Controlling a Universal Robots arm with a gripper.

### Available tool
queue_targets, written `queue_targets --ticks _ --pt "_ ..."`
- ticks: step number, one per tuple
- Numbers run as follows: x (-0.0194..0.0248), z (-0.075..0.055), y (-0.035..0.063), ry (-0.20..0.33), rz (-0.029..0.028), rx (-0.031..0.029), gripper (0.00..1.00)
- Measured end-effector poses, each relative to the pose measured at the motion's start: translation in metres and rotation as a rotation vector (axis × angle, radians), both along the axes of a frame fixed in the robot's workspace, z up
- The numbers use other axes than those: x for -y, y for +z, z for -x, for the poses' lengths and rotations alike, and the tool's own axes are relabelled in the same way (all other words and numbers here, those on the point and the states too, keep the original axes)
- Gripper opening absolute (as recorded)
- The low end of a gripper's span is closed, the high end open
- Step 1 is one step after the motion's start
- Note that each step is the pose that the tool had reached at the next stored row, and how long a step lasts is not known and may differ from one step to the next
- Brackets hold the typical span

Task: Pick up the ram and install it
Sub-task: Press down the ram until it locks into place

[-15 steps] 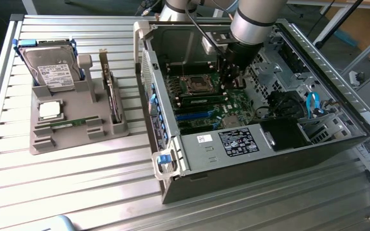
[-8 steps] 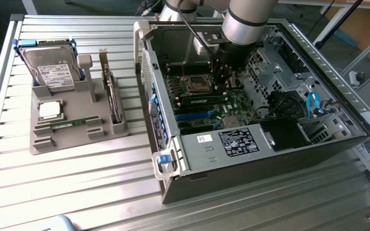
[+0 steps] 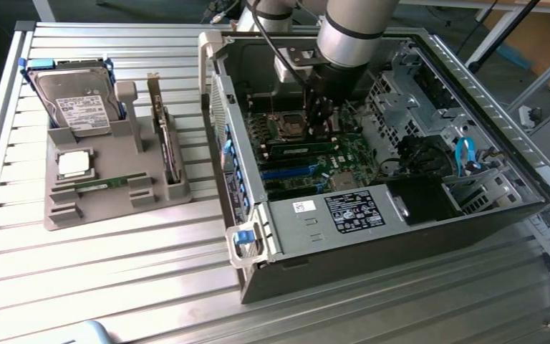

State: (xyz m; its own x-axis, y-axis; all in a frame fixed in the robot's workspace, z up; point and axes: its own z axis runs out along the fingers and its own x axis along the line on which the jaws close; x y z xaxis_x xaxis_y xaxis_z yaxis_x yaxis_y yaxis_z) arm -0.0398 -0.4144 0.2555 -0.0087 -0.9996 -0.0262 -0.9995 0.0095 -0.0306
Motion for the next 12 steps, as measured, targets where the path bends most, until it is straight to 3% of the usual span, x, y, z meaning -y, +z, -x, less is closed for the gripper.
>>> queue_targets --ticks 7,12 --pt "0.0000 0.018 0.0000 0.000 0.0000 0.0000 0.10" --pt "-0.0001 0.023 0.0000 0.000 0.0000 0.0000 0.10"
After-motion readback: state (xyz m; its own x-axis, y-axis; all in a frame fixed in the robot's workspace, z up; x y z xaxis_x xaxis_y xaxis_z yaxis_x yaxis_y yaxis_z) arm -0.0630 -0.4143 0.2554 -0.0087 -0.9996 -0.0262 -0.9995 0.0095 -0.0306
